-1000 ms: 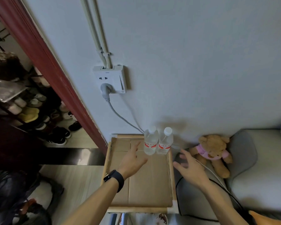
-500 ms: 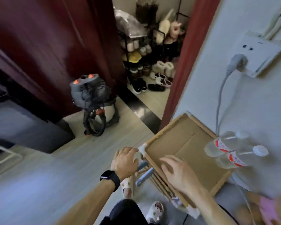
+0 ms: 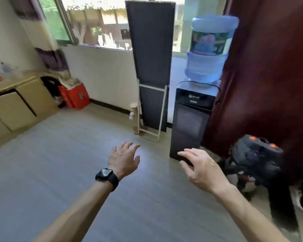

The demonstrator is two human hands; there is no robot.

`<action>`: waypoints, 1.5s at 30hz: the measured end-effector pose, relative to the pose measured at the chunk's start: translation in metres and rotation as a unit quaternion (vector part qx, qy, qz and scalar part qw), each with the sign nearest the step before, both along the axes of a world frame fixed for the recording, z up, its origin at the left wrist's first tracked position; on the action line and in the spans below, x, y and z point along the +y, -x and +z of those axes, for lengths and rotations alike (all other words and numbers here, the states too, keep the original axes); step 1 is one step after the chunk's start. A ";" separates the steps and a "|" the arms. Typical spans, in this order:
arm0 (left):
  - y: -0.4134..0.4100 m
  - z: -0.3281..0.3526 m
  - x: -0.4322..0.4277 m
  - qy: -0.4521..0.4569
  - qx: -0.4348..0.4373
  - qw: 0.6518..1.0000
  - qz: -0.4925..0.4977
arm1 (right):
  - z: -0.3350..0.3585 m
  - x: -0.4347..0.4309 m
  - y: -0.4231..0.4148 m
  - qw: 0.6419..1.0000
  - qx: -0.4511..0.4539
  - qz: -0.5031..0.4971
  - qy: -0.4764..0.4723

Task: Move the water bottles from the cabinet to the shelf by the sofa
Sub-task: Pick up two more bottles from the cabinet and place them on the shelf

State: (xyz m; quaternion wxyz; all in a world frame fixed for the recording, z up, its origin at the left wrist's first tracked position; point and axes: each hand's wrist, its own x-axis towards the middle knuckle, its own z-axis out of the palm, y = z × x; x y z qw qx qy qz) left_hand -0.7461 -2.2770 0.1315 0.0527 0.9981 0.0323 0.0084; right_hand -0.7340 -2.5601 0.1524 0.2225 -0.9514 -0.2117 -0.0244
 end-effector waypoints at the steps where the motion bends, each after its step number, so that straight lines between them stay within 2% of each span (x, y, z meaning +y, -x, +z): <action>1: 0.002 0.012 0.034 -0.010 -0.011 1.000 0.024 | 0.014 0.032 -0.013 1.000 -0.016 0.023 -0.002; 8: 0.016 0.088 0.253 -0.049 -0.063 0.982 0.169 | 0.084 0.261 -0.081 0.983 -0.082 0.159 -0.034; 17: 0.007 0.141 0.454 -0.080 -0.098 0.946 0.298 | 0.131 0.482 -0.158 0.955 -0.139 0.262 -0.026; 29: -0.120 0.183 0.629 -0.112 -0.137 0.900 0.399 | 0.174 0.709 -0.346 0.907 -0.199 0.368 -0.048; 37: -0.186 0.203 0.761 -0.134 -0.119 0.872 0.455 | 0.195 0.874 -0.446 0.885 -0.209 0.410 -0.074; 45: -0.259 0.205 0.940 -0.132 -0.119 0.874 0.452 | 0.190 1.055 -0.519 0.886 -0.205 0.405 -0.090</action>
